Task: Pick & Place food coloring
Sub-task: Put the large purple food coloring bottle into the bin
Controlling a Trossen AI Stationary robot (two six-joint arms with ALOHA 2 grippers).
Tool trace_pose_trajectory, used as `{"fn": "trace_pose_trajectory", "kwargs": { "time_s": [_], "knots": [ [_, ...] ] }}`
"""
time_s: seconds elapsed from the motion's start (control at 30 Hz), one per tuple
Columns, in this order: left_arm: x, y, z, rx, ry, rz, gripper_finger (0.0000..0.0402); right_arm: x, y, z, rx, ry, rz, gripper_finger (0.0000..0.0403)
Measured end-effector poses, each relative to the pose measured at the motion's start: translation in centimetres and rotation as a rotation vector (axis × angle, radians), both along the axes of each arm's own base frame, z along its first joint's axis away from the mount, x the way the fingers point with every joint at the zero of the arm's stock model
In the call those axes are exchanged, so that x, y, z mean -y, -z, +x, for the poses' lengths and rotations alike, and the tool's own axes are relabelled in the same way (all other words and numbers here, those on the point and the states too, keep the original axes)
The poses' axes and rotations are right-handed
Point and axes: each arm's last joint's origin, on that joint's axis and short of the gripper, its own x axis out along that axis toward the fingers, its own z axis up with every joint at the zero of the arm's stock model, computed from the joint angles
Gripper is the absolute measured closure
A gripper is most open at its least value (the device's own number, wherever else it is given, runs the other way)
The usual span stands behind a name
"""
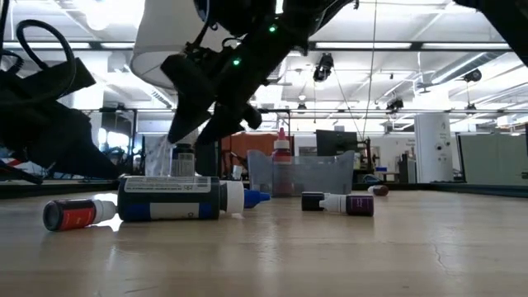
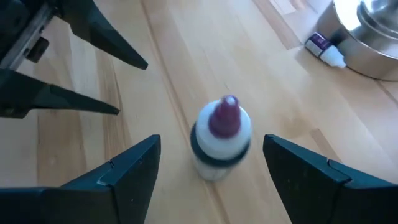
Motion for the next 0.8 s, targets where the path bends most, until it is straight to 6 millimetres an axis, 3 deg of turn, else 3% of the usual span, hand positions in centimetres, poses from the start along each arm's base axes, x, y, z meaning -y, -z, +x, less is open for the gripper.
{"fn": "trace_pose_trajectory", "kwargs": {
  "time_s": [0.27, 0.63, 0.8],
  "knots": [
    [0.1, 0.0, -0.1, -0.010, 0.003, -0.004, 0.0207, 0.2, 0.1, 1.3, -0.004, 0.006, -0.002, 0.0152],
    [-0.1, 0.3, -0.4, -0.028, 0.008, 0.002, 0.0207, 1.1, -0.1, 1.2, -0.061, 0.028, -0.009, 0.0240],
    [-0.1, 0.3, -0.4, -0.028, 0.008, 0.003, 0.0207, 1.2, -0.4, 1.3, -0.052, 0.030, -0.009, 0.0254]
  ]
}}
